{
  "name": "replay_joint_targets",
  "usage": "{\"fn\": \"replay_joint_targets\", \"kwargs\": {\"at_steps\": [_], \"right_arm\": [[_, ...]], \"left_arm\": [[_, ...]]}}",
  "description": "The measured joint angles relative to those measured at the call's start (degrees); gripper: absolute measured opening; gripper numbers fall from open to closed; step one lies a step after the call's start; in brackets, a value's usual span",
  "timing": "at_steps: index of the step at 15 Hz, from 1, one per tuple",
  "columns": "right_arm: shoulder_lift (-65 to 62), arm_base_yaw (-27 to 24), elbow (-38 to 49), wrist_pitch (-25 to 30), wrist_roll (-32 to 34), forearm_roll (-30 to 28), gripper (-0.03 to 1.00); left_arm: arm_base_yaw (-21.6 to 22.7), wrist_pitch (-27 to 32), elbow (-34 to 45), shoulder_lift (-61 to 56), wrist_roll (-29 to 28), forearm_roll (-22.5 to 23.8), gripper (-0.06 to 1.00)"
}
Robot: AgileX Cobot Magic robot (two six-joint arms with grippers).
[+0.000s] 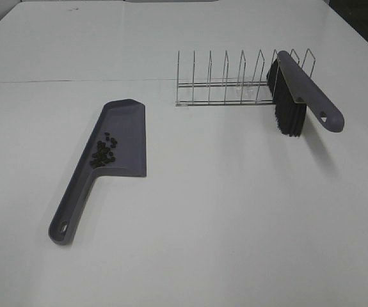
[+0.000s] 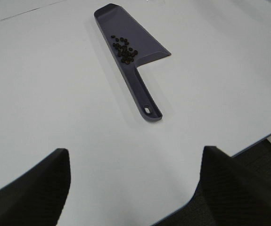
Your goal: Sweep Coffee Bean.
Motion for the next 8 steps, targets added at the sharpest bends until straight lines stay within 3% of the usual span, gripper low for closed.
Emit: {"fn": "replay_joint_targets", "kwargs": {"at_steps": [8], "right_arm": [[0.0,0.0,0.0,-0.5,0.1,-0.1,0.69]], "left_arm": [[0.0,0.0,0.0,0.0,0.0,0.0,0.71]]}}
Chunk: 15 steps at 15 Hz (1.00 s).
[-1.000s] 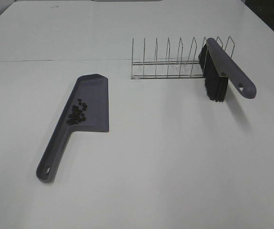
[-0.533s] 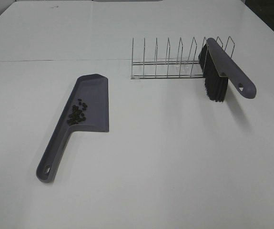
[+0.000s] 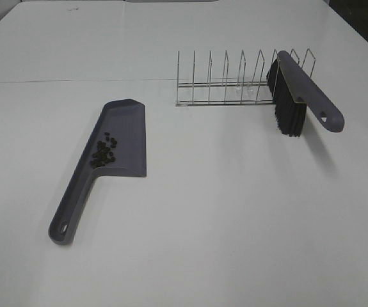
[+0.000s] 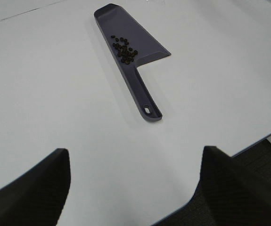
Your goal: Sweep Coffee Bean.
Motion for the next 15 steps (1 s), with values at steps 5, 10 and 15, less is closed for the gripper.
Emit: {"fn": "replay_joint_targets", "kwargs": {"at_steps": [5,10,15], "right_arm": [[0.0,0.0,0.0,0.0,0.0,0.0,0.69],[0.0,0.0,0.0,0.0,0.0,0.0,0.69],[0.0,-0.1,0.0,0.0,0.0,0.0,0.69]], "left_arm": [[0.0,0.0,0.0,0.0,0.0,0.0,0.71],[5.4,0.0,0.0,0.0,0.0,-0.1,0.71],[19.1,-0.1,0.0,-5.0,0.0,0.0,0.71]]}}
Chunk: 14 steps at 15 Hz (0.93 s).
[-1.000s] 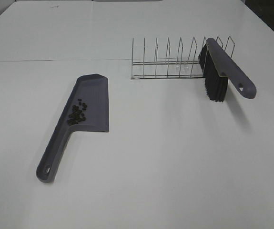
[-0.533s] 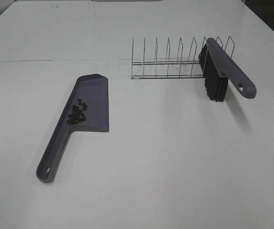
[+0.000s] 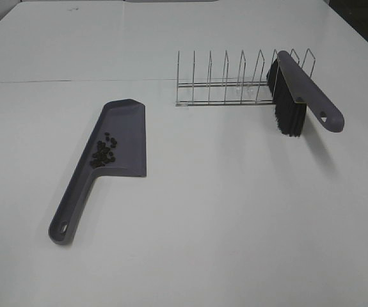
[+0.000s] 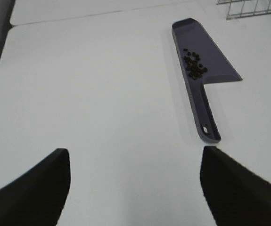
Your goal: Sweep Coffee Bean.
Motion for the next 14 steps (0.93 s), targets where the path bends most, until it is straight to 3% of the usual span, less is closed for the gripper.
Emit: {"fn": "replay_joint_targets", "kwargs": {"at_steps": [5,14], "right_arm": [[-4.2,-3.8,0.0,-0.1,0.0,0.2,0.69],[-5.5,-3.9,0.0,-0.1,0.0,1.4,0.69]], "left_arm": [[2.1,0.0,0.0,-3.4,0.0,0.0,0.71],[2.1,0.0,0.0,-3.4,0.0,0.0,0.71]]}}
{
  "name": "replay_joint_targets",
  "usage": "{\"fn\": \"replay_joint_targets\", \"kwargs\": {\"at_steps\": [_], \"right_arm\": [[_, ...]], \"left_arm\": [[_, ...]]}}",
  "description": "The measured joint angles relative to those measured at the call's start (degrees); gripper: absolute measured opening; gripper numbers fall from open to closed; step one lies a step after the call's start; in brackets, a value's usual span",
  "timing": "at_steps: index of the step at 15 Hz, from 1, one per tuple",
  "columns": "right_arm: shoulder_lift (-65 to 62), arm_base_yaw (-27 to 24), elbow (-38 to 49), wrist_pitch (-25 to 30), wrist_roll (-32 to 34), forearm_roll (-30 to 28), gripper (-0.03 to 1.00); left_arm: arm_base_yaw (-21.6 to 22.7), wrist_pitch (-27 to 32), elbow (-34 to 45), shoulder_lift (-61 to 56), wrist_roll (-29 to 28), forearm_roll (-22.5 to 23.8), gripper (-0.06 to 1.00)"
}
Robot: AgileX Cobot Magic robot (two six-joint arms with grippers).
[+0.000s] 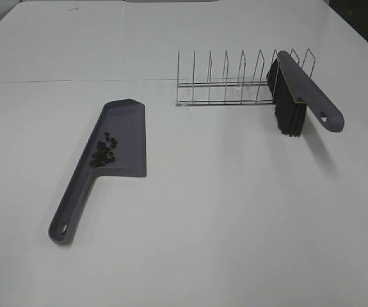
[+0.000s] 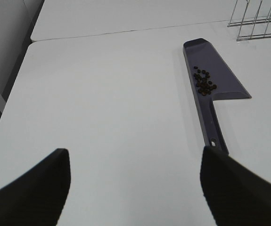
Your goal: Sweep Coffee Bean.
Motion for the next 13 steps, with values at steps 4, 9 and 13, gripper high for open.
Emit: {"fn": "replay_joint_targets", "kwargs": {"at_steps": [4,9,13], "right_arm": [[0.0,0.0,0.0,0.0,0.0,0.0,0.69],[0.0,0.0,0.0,0.0,0.0,0.0,0.69],[0.0,0.0,0.0,0.0,0.0,0.0,0.69]], "left_arm": [[0.0,0.0,0.0,0.0,0.0,0.0,0.71],[0.0,0.0,0.0,0.0,0.0,0.0,0.71],[0.0,0.0,0.0,0.0,0.0,0.0,0.71]]}}
